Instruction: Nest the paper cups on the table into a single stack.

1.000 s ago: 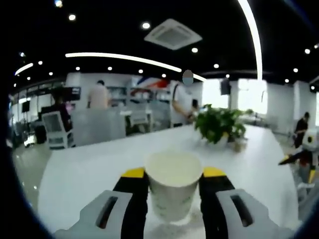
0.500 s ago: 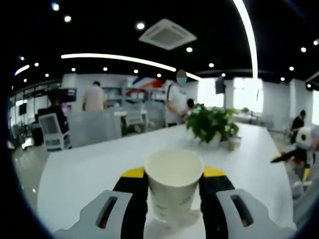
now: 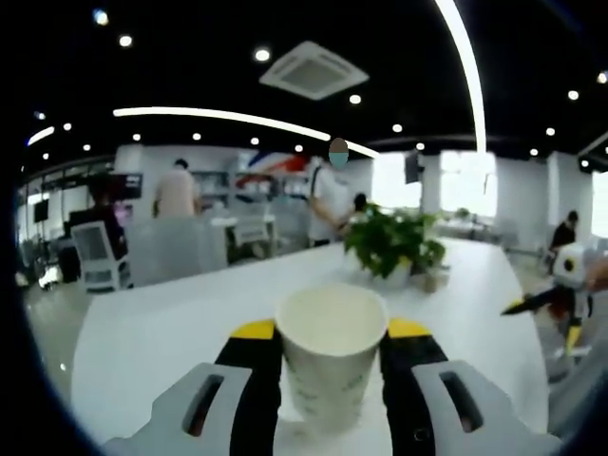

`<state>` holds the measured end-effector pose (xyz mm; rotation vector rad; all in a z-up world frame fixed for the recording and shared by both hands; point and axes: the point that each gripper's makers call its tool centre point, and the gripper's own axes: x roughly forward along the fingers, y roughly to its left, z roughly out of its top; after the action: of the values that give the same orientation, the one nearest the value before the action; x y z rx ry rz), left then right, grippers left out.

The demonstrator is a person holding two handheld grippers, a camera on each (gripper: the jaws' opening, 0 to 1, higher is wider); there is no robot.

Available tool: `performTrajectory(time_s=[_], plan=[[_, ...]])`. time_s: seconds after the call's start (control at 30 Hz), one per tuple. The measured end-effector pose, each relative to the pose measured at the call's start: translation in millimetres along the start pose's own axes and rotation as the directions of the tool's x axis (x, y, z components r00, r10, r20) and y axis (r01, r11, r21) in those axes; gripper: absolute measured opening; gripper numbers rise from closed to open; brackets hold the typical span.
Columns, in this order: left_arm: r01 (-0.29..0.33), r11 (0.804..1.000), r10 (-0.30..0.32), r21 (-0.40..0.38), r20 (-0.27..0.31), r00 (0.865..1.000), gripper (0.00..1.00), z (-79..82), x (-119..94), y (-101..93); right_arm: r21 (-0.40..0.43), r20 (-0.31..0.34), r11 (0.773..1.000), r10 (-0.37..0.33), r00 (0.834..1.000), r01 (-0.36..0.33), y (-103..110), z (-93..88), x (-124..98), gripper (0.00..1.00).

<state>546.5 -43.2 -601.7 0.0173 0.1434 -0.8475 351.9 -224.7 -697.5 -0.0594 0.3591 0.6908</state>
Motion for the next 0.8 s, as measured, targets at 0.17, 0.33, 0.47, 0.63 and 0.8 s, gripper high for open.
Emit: performTrajectory(time_s=[0.17, 0.33, 0.47, 0.63, 0.8], plan=[[0.007, 1.000, -0.007, -0.001, 0.000, 1.000, 0.38, -0.7, -4.5, -9.8, 0.000, 0.002, 1.000, 0.004, 1.000, -0.004, 2.1, 0.2, -0.2, 0.99], [0.020, 1.000, -0.020, 0.003, -0.007, 1.000, 0.38, -6.0, -8.2, -20.1, 0.001, 0.000, 1.000, 0.007, 1.000, -0.007, 5.1, -2.0, -1.7, 0.99], [0.014, 1.000, -0.014, 0.007, -0.011, 1.000, 0.38, -9.2, -10.2, -22.0, -0.001, -0.002, 1.000, 0.009, 1.000, -0.009, 6.2, -3.3, -3.9, 0.99], [0.005, 1.000, -0.005, 0.001, -0.005, 1.000, 0.38, -9.8, -13.8, -24.8, -0.002, 0.002, 1.000, 0.003, 1.000, -0.003, 5.4, -2.6, -7.2, 0.99], [0.010, 1.000, -0.010, -0.010, 0.003, 1.000, 0.38, -10.8, -21.9, -32.4, -0.004, 0.002, 1.000, 0.004, 1.000, -0.004, 6.6, -2.7, -8.1, 0.99]])
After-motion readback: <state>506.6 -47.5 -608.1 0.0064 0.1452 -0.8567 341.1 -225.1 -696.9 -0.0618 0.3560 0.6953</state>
